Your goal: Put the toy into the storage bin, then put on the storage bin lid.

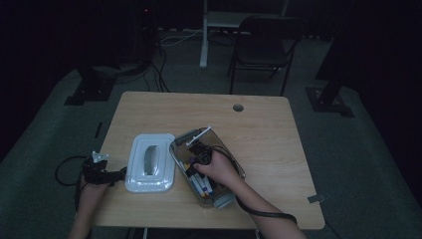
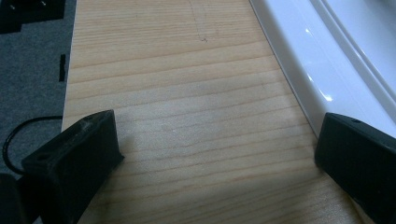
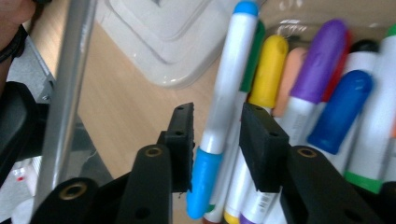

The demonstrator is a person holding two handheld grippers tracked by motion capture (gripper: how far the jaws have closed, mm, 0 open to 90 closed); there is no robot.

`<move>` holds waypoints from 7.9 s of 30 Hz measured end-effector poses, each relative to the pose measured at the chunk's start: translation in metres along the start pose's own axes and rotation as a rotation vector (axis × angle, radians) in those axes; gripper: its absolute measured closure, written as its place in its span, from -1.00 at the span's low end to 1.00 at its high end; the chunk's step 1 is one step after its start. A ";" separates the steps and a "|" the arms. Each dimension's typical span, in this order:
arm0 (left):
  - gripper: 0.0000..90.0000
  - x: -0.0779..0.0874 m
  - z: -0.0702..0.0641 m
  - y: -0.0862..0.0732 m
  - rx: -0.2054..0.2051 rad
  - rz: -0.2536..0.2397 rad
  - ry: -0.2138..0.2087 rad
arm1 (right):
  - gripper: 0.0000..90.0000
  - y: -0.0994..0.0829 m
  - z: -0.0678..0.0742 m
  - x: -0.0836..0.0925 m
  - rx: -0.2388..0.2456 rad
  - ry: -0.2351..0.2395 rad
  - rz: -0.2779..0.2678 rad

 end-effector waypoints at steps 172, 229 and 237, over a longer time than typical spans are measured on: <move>-0.90 0.015 -0.111 0.032 -0.083 0.026 -0.198 | -0.72 -0.128 -0.191 0.071 -0.021 -0.553 -0.538; 0.51 0.098 -0.056 0.049 0.074 -0.109 -0.218 | -0.72 -0.123 -0.123 0.037 0.320 -0.274 -0.481; 0.51 0.122 -0.053 0.056 0.060 -0.148 -0.231 | -0.72 -0.124 -0.111 0.032 0.368 -0.230 -0.473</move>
Point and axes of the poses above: each handheld gripper's, and its own axes: x roughly backward along the jaws, y roughly out of its top, z roughly to its left, the point moved 6 cm from there along -x, roughly forward along the jaws, and after that the axes turned 7 degrees about y, right-handed, at the moved point
